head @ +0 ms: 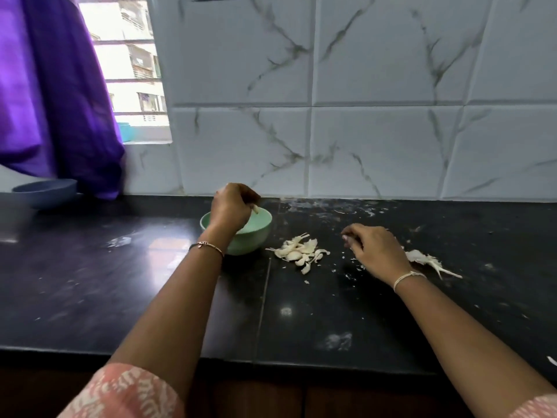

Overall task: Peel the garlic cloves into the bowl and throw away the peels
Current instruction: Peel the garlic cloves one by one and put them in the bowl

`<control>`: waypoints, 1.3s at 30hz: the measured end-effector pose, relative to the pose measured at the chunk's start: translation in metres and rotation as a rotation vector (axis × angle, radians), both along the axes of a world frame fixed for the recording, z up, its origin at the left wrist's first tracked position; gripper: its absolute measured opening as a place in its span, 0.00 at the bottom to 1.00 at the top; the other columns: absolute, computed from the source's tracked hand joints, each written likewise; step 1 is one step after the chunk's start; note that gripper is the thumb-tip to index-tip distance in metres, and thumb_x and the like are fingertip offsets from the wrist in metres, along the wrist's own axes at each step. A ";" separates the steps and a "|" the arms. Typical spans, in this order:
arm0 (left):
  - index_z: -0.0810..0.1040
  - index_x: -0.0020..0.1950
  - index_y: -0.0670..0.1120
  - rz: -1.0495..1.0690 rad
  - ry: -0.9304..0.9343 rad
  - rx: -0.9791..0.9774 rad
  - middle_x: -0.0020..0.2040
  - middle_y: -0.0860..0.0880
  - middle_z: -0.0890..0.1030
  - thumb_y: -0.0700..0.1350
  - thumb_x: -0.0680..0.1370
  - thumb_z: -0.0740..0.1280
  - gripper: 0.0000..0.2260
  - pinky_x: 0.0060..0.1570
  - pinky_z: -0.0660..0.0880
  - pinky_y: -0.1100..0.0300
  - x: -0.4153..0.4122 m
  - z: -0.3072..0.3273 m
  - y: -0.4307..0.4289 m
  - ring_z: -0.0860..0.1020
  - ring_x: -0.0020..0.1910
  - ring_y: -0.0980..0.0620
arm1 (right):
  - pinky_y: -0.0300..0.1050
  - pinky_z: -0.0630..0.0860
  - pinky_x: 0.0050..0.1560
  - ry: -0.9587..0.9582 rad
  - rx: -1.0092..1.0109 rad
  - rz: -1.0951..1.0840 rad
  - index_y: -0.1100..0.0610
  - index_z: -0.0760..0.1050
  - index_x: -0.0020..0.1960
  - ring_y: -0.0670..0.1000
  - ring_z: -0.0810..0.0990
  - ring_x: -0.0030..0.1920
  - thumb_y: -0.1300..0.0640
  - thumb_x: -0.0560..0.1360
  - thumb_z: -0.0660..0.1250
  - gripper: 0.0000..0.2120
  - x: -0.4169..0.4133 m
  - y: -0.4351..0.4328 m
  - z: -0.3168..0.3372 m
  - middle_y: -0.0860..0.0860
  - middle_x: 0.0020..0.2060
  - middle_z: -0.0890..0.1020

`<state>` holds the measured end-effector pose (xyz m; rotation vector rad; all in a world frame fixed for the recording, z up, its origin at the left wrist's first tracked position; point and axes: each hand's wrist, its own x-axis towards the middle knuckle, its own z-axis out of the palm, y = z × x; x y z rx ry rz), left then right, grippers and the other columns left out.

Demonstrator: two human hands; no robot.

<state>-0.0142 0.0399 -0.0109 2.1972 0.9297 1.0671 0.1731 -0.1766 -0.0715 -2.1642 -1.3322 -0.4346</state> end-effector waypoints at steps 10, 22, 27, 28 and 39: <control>0.85 0.45 0.49 -0.008 0.303 0.142 0.45 0.49 0.85 0.38 0.75 0.70 0.07 0.53 0.77 0.56 -0.011 -0.007 0.006 0.80 0.50 0.50 | 0.42 0.72 0.45 -0.030 -0.181 0.269 0.47 0.80 0.57 0.45 0.76 0.46 0.56 0.78 0.66 0.10 -0.043 0.033 0.008 0.44 0.50 0.78; 0.83 0.52 0.50 -0.107 0.263 0.180 0.50 0.49 0.84 0.46 0.76 0.69 0.07 0.52 0.72 0.58 0.007 -0.006 -0.010 0.78 0.55 0.48 | 0.38 0.66 0.43 -0.033 -0.409 0.295 0.52 0.82 0.51 0.47 0.79 0.49 0.54 0.74 0.71 0.06 -0.047 0.057 0.016 0.48 0.49 0.82; 0.82 0.53 0.51 -0.147 0.142 0.185 0.43 0.53 0.81 0.47 0.76 0.69 0.07 0.48 0.69 0.61 0.015 0.001 -0.025 0.77 0.50 0.51 | 0.45 0.73 0.52 0.137 -0.258 0.300 0.57 0.76 0.57 0.51 0.79 0.53 0.56 0.80 0.63 0.08 -0.045 0.055 0.017 0.52 0.52 0.82; 0.82 0.53 0.51 -0.156 0.127 0.182 0.42 0.54 0.79 0.47 0.76 0.69 0.07 0.47 0.69 0.61 0.017 0.001 -0.030 0.77 0.48 0.52 | 0.47 0.75 0.54 0.206 -0.204 0.297 0.57 0.76 0.58 0.51 0.81 0.52 0.57 0.81 0.62 0.08 -0.043 0.050 0.021 0.52 0.51 0.83; 0.78 0.45 0.45 -0.718 0.560 -0.113 0.33 0.51 0.81 0.46 0.79 0.68 0.06 0.26 0.71 0.67 0.053 -0.029 -0.075 0.77 0.27 0.56 | 0.30 0.71 0.36 0.495 -0.388 0.205 0.55 0.83 0.43 0.36 0.77 0.32 0.54 0.77 0.70 0.07 0.002 -0.023 0.041 0.43 0.33 0.84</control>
